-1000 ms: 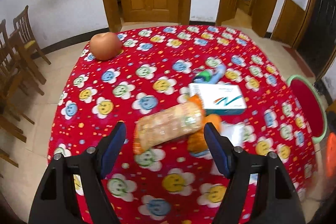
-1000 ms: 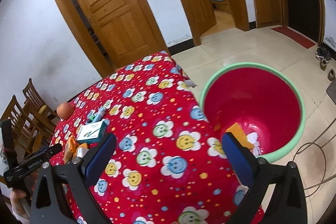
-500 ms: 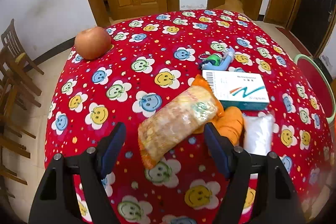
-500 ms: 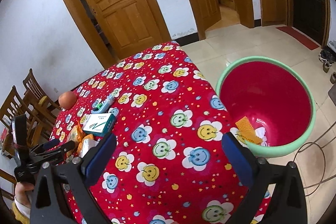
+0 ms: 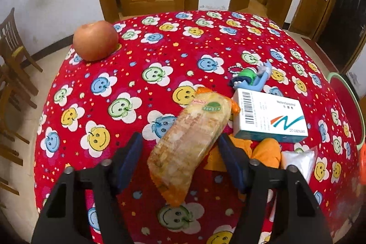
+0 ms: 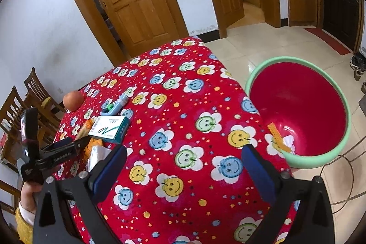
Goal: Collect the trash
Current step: 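Grasp the clear bread bag with the left tool and lift it, then grasp the clear plastic bag with the right tool while the left tool holds the bread bag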
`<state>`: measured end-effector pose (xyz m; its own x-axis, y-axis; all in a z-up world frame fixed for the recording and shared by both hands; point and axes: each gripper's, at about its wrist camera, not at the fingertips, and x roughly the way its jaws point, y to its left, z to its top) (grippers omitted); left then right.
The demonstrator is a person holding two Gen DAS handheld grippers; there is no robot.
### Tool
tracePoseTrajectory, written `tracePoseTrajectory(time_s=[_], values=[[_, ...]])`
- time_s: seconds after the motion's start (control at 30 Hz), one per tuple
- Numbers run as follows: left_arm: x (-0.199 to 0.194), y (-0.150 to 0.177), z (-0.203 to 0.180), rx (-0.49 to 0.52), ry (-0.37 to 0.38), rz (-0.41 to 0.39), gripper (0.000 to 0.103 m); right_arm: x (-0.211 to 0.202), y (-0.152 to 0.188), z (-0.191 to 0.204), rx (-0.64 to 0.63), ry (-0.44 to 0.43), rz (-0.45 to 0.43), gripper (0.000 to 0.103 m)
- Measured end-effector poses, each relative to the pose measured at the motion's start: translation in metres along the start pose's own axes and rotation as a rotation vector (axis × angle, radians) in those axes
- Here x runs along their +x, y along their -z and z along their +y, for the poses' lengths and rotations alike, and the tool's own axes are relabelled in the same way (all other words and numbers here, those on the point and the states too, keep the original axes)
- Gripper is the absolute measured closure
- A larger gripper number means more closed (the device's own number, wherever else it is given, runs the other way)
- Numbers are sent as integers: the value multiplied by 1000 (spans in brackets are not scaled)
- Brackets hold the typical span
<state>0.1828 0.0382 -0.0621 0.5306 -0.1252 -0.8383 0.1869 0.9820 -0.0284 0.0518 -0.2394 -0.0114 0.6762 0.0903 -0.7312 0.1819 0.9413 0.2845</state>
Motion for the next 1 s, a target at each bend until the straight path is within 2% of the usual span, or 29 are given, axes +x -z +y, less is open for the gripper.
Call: tracePoseTrajectory(time_s=[0.27, 0.57, 0.8, 1.0], values=[[-3, 2, 1, -28, 38, -10, 52, 5, 4, 10, -22, -18, 15, 1], [-38, 16, 16, -109, 36, -72, 53, 8, 8, 30, -63, -54, 26, 1], [-70, 38, 37, -213, 11, -118, 53, 15, 15, 57, -117, -95, 47, 1], [-84, 55, 45, -262, -6, -135, 53, 25, 24, 85, -174, -125, 71, 1]])
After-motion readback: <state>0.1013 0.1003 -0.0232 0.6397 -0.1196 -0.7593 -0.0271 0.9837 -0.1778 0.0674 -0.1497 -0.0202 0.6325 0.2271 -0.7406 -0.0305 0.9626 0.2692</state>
